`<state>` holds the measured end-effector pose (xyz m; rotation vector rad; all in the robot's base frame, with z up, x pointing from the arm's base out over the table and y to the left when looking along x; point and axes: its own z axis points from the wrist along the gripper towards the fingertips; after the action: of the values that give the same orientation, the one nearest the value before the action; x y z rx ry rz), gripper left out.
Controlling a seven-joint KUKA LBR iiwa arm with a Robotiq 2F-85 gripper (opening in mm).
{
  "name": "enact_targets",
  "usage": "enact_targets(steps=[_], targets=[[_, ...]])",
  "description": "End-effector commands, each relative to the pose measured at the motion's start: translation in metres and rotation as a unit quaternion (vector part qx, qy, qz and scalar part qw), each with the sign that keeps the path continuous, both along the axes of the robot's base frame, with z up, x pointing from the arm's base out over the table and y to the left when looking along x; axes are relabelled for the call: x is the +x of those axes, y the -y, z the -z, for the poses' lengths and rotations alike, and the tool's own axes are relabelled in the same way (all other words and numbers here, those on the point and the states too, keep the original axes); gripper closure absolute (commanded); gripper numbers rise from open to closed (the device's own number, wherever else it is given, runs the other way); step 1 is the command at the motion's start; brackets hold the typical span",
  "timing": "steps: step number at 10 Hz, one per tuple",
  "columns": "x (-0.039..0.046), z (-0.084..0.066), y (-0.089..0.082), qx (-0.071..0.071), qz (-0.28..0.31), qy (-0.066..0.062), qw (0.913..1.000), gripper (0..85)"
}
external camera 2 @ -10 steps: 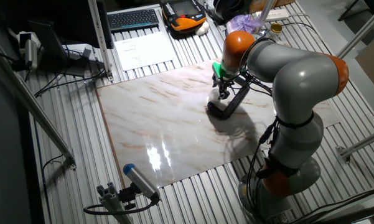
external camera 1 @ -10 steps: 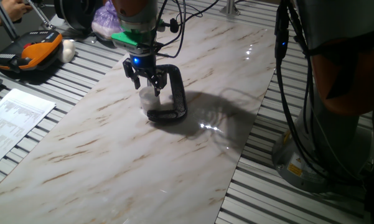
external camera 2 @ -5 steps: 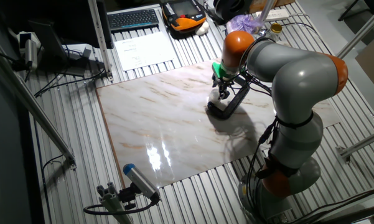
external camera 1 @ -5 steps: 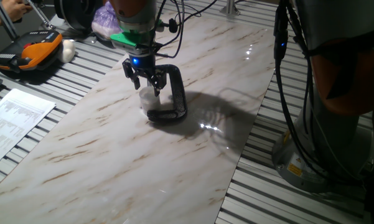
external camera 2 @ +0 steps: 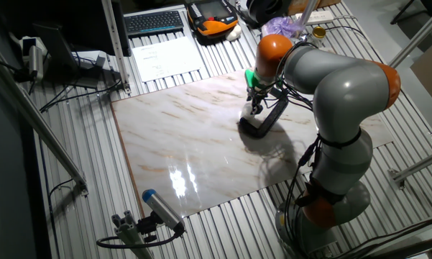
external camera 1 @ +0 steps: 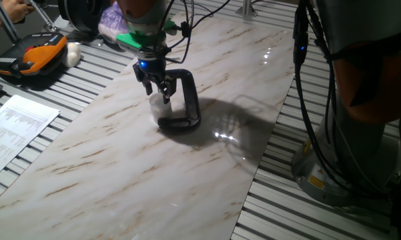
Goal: Unscrew the lid from the jar
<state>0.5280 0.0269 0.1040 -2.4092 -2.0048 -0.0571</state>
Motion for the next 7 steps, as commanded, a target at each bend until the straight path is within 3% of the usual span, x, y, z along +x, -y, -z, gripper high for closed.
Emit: enact_targets(steps=[1,5,6,7], targets=[[0.0,0.0,0.0001,0.0,0.003,0.0,1.0,34.0],[-0.0004,-0.0024,0.0001,-0.008,0.004,-0.012,0.9999,34.0],[-0.0004,-0.0023,0.0001,-0.008,0.004,-0.012,0.9999,17.0],[-0.0005,-0.0023,0.0001,-0.008,0.006,-0.013,0.9999,17.0]])
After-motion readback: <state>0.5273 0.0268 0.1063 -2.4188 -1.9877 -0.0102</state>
